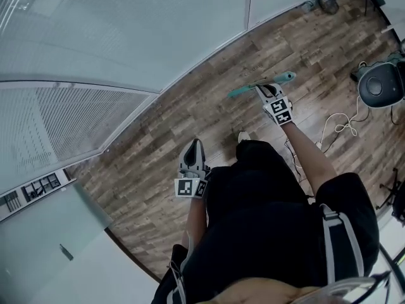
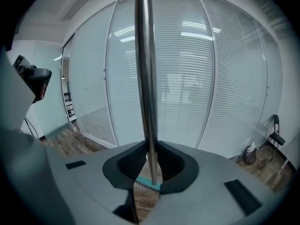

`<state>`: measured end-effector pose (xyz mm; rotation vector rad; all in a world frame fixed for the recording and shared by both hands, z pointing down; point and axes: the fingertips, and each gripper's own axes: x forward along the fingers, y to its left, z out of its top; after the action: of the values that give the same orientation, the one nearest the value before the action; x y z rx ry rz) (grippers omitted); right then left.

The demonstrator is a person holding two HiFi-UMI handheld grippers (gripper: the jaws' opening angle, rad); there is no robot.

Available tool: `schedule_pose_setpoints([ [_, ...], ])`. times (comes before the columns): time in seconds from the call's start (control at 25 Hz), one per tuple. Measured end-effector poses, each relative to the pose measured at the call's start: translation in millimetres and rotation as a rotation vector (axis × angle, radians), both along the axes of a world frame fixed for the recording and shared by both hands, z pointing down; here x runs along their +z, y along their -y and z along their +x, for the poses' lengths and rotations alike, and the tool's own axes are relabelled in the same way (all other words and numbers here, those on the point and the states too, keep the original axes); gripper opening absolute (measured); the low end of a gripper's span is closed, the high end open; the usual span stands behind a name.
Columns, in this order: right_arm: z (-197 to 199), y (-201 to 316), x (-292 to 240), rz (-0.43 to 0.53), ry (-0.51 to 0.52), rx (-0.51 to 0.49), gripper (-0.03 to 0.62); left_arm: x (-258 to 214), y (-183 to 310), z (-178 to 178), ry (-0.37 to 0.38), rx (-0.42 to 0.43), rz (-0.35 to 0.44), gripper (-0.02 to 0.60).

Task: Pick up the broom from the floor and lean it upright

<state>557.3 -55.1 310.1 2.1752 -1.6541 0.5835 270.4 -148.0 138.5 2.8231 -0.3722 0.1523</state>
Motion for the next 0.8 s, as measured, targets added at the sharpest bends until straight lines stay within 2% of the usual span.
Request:
schedule_pose_setpoints([
  [0.16,32,0,-2,0.009,0.001,0.034,0.08,1,7,31,-0.005,0.005,-0.034,0.02],
  [0.4,65,2,-10,0.036,0.009,0.109,0.08,14,15,72,-0.011,0.082,-0.039,0.02],
  [0.56,87,6,-10,0.04,0.021,0.158,0.08,23,27,117,-0.029,0.148,-0.054,0.02],
  [0.64,97,11,-5,0.032,0.024,0.152,0.08,25,29,142,-0.044,0.19,-0.043,0.02],
  [0.8,113,40,12,-0.026,0.012,0.072,0.08,26,44,195,-0.088,0.276,-0.038,0.02],
])
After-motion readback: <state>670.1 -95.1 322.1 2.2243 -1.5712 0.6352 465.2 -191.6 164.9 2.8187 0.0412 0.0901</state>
